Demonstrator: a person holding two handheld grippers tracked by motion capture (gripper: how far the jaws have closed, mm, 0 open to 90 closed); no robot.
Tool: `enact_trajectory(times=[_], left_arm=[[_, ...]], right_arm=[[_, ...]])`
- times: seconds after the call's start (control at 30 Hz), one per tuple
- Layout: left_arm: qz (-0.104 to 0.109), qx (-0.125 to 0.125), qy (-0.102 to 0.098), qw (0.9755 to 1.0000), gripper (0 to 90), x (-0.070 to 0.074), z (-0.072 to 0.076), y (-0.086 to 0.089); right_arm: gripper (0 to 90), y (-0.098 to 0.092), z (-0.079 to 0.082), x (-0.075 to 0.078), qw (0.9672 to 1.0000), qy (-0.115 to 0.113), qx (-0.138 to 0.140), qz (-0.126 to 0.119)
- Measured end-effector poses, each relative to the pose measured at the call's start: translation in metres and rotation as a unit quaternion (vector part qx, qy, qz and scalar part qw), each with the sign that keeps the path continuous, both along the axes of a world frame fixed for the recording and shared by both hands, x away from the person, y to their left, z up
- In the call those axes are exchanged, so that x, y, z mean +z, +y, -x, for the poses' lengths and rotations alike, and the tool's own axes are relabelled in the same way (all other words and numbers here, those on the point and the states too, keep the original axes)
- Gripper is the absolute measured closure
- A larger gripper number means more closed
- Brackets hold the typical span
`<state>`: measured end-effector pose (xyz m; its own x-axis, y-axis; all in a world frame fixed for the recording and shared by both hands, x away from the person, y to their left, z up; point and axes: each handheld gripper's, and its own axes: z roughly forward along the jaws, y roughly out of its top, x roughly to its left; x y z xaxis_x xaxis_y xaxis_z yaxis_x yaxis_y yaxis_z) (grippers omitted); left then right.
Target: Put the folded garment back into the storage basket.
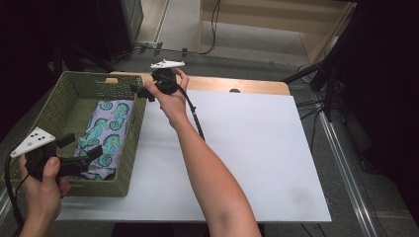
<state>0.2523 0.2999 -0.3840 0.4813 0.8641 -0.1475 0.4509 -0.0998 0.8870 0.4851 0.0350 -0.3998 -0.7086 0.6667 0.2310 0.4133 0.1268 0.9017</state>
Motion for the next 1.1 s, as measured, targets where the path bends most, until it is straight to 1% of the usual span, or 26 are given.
enact_trajectory(times=[0.03,0.1,0.2,0.27,0.33,0.53,0.63,0.7,0.83,0.87,0.93,1.1], left_arm=[[0.001,-0.005,-0.001,1.0000,0.0,0.000,-0.001,-0.003],[-0.002,-0.006,-0.002,1.0000,0.0,0.001,-0.001,-0.010],[0.002,-0.011,-0.007,0.9999,0.0,0.003,-0.002,-0.018],[0.002,-0.019,-0.010,0.9998,0.0,0.004,-0.002,-0.026],[-0.001,-0.024,-0.013,0.9996,0.0,0.005,-0.003,-0.032],[0.003,-0.040,-0.015,0.9991,0.0,0.005,-0.005,-0.052],[0.003,-0.046,-0.015,0.9988,0.0,0.006,-0.006,-0.062],[0.005,-0.051,-0.017,0.9986,0.0,0.006,-0.007,-0.067],[0.004,-0.061,-0.015,0.9980,0.0,0.007,-0.007,-0.081],[0.004,-0.063,-0.015,0.9979,0.0,0.007,-0.007,-0.084],[-0.001,-0.072,-0.017,0.9973,0.0,0.008,-0.006,-0.094],[0.001,-0.086,-0.020,0.9961,0.0,0.009,-0.005,-0.113]], right_arm=[[0.0,-0.003,0.001,0.001,1.0000,-0.001,-0.002,0.001],[0.0,-0.007,0.004,0.002,1.0000,-0.004,-0.002,0.000],[0.0,-0.017,0.008,0.003,1.0000,-0.007,-0.005,-0.002],[0.0,-0.024,0.012,0.004,0.9999,-0.010,-0.008,-0.004],[0.0,-0.030,0.014,0.004,0.9999,-0.011,-0.011,-0.004],[0.0,-0.049,0.022,0.005,0.9997,-0.014,-0.018,-0.003],[0.0,-0.058,0.025,0.006,0.9996,-0.019,-0.022,0.000],[0.0,-0.064,0.028,0.006,0.9995,-0.022,-0.024,0.004],[0.0,-0.076,0.034,0.007,0.9993,-0.024,-0.028,0.009],[0.0,-0.080,0.035,0.007,0.9992,-0.026,-0.028,0.009],[0.0,-0.086,0.038,0.007,0.9992,-0.025,-0.030,0.004],[0.0,-0.104,0.044,0.005,0.9989,-0.025,-0.039,0.005]])
